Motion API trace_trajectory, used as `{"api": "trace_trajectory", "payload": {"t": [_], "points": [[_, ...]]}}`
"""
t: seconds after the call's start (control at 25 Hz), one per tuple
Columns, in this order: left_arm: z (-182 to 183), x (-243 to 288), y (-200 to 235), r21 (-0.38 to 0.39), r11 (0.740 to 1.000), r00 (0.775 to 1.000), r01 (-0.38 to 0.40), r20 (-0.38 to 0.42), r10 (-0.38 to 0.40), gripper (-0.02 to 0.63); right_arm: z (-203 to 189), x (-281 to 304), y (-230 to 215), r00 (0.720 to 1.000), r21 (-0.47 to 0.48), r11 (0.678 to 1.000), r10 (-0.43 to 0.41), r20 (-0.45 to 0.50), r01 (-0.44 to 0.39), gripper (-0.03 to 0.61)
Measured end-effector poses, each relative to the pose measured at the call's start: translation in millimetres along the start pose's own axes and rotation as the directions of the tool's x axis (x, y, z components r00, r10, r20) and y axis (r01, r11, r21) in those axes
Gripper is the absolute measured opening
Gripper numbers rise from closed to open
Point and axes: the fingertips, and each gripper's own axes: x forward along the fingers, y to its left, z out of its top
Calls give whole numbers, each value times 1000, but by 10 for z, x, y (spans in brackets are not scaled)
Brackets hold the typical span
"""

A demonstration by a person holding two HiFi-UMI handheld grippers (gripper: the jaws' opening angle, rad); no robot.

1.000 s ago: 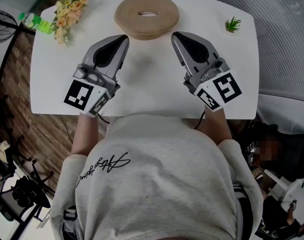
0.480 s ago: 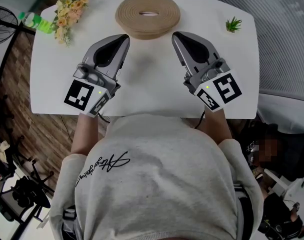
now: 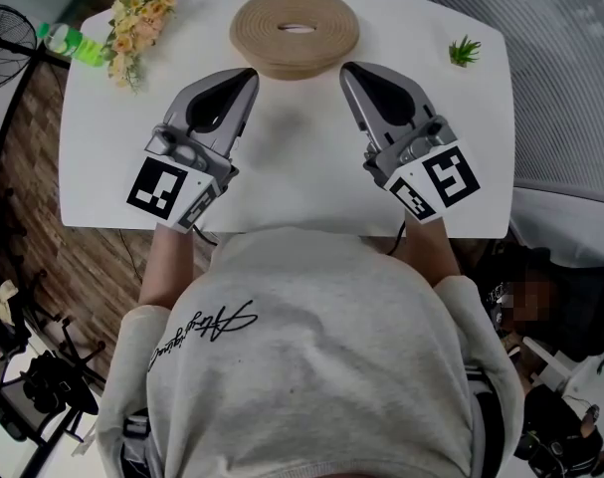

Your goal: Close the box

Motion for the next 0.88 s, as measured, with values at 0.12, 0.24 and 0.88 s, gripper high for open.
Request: {"api": "trace_trajectory", "payload": {"t": [0.12,0.24,0.88], "points": [[6,1,-5,-1,1000,1000,-1,3,1,-2,-10,-4,3,1000,-6,1000,-3,-6,3,0],[13,6,-8,2,1000,1000,-1,4,1,-2,-9,-8,0,1000,-7,1000,-5,-7,5,0],[44,7,-19,3,1000,1000,-3,16,3,-2,-13,-15,14,1000,-1,1000,-3,1,3,0]]}}
